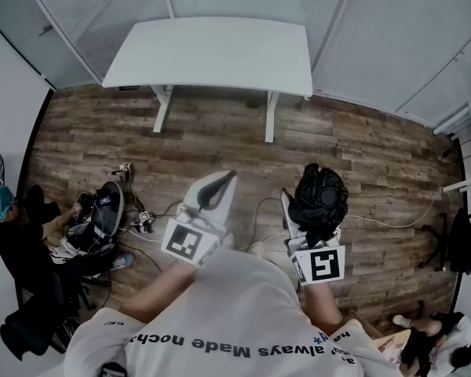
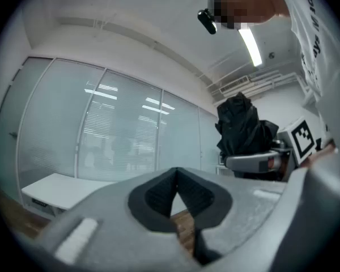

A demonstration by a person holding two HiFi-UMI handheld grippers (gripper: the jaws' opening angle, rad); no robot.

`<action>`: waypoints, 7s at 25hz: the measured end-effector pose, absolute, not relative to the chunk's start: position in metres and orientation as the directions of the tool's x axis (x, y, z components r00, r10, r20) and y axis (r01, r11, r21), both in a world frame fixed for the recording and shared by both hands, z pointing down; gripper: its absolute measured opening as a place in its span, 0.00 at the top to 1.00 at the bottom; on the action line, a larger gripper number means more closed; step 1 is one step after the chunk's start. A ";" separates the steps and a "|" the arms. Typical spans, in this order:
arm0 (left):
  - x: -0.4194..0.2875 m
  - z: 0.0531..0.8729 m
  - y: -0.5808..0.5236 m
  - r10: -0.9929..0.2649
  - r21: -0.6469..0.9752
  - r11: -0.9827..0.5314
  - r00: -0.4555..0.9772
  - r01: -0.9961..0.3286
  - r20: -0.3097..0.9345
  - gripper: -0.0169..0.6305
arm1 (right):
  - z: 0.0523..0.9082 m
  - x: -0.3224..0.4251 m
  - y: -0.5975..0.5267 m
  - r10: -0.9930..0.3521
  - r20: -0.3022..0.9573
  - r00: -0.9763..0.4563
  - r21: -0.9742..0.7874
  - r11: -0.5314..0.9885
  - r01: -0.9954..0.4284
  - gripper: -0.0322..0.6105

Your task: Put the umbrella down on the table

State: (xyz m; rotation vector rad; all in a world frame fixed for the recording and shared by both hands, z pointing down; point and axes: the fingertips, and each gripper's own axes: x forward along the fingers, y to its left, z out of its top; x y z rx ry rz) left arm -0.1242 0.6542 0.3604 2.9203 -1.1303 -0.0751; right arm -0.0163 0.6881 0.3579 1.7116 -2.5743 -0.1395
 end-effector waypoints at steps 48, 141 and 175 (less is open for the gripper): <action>-0.141 0.379 0.323 -0.647 0.037 -0.763 0.763 -0.646 -0.016 0.97 | 0.380 -0.028 0.360 -0.925 0.037 -0.379 0.047 0.380 -0.924 0.61; 0.013 0.381 -0.240 -0.667 0.076 -0.743 0.745 -0.665 -0.009 0.97 | 0.543 0.127 -0.254 -0.769 0.494 -0.406 -0.146 0.387 -0.910 0.61; 0.007 0.389 -0.235 -0.673 0.092 -0.735 0.739 -0.672 0.019 0.97 | 0.753 0.142 -0.266 -0.381 0.861 -0.338 -0.218 0.324 -0.921 0.62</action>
